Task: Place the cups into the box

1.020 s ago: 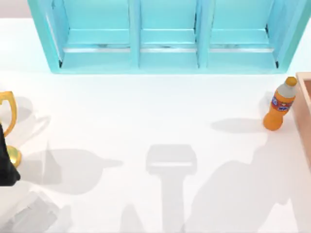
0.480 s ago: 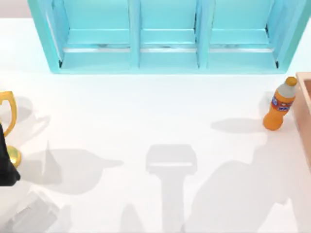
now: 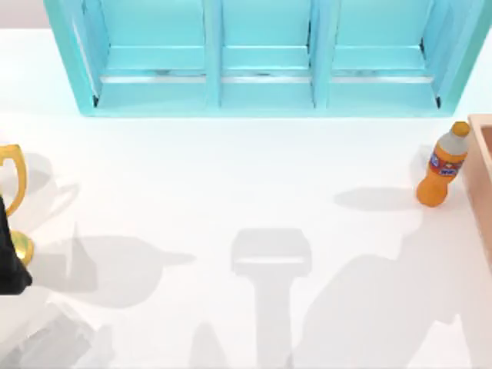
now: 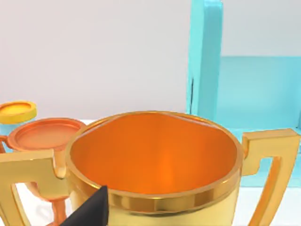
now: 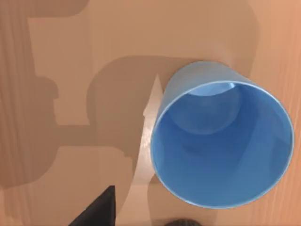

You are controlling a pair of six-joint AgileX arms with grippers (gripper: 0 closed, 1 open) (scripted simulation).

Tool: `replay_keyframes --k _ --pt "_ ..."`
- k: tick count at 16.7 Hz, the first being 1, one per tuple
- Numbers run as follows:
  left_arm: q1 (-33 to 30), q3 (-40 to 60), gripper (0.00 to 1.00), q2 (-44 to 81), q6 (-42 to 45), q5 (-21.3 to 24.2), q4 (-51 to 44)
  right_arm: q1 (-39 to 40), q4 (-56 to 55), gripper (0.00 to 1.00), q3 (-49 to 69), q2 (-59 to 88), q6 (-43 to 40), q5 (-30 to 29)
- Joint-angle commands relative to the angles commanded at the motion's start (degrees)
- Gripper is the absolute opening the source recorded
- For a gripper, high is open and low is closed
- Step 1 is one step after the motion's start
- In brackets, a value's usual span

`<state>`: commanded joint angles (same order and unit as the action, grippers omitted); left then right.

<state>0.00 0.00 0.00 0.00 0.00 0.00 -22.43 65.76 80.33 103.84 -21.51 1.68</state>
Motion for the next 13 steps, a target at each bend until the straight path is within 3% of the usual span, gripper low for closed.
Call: replay_keyframes --k 13 --pt "0.00 0.00 1.00 0.00 0.00 0.00 0.00 -0.27 22.97 1.00 23.62 0.66 -0.26 0.00"
